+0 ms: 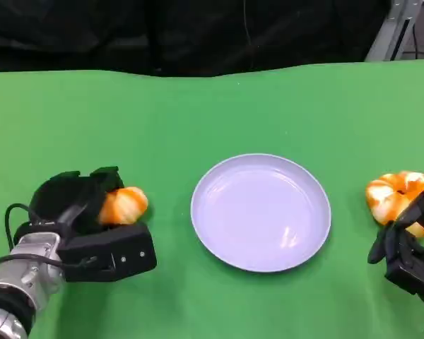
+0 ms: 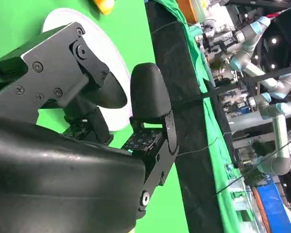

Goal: Grasp the bread from the table and place it into the plate.

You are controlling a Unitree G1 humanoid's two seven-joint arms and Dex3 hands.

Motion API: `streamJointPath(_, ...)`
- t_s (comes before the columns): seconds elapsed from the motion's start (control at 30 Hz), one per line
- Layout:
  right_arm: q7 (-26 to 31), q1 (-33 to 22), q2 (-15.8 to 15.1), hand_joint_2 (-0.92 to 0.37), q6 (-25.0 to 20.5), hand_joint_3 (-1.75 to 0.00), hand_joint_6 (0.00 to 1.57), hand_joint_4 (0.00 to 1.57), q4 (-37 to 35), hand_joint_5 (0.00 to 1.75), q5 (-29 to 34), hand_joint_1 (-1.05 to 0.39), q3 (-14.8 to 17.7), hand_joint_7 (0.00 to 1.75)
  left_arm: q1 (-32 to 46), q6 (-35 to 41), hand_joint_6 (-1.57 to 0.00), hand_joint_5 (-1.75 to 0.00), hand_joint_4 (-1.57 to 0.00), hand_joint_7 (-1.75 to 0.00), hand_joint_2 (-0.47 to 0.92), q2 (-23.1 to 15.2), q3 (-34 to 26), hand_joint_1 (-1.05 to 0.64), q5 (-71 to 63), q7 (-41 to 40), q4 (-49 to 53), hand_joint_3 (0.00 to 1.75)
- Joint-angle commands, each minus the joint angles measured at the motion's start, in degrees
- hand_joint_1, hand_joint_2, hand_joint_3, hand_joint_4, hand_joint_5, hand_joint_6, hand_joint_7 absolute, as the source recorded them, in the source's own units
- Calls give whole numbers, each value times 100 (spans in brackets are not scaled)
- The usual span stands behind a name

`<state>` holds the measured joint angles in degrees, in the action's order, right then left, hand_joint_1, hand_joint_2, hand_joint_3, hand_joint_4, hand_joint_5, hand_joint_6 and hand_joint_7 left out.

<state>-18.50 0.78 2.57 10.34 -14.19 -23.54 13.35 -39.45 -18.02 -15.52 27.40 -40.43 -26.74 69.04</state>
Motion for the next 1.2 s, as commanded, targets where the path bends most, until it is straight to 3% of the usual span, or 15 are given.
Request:
streamJointPath(0.03,43,16,-47,-43,35,-141,76,92,6,175,-14,-5,62,166,83,-66,-47,-175,-65,-174,92,-140,-71,-19,95,-97,-231,35)
streamJointPath(0.4,-35,31,-87,-43,65,-142,76,91,-53,175,-19,-5,75,165,257,-400,-45,-175,-55,-174,92,-449,-126,-17,69,39,-1700,39)
streamJointPath(0.73,45,-1,-77,-43,-4,-141,76,91,29,175,9,-5,58,167,413,-197,-49,-175,-53,-168,92,-533,-153,-17,-39,391,-2841,37)
streamJointPath(0.93,-12,6,-64,-43,3,-142,76,92,13,175,-40,-5,66,167,44,-372,-48,-175,-57,-174,91,-25,168,-16,-235,395,-2721,33)
streamJointPath(1.2,-21,-9,-66,-42,26,-142,75,92,26,175,-29,-5,54,167,-456,-480,-49,-175,-57,-172,92,661,439,-19,-339,434,-1772,28)
